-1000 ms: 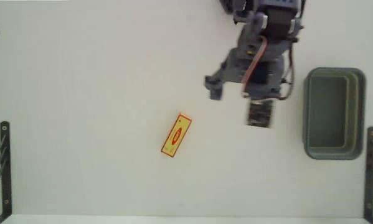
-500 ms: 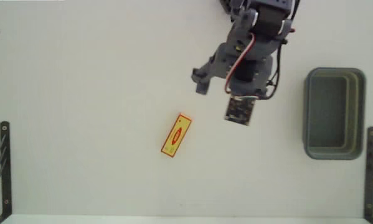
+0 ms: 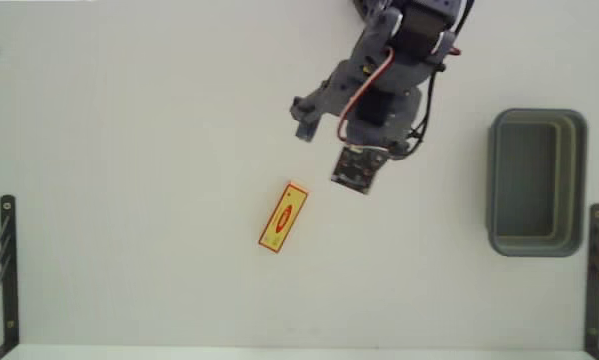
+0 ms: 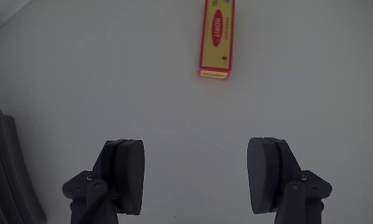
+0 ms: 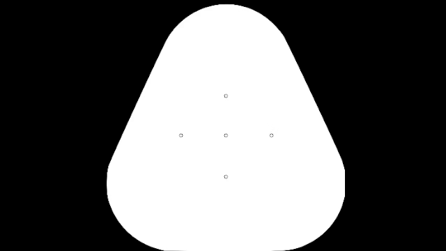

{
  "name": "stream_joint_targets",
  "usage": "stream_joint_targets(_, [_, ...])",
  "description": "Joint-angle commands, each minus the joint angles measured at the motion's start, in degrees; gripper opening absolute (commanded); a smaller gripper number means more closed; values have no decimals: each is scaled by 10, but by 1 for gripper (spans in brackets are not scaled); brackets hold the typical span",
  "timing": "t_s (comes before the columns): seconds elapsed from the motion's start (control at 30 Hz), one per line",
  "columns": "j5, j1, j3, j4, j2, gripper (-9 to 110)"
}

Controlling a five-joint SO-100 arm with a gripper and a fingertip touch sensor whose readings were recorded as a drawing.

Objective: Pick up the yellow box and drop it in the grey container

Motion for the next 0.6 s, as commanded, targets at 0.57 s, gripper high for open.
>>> stream_joint_targets(0.57, [2,18,-2,-32,-19,110])
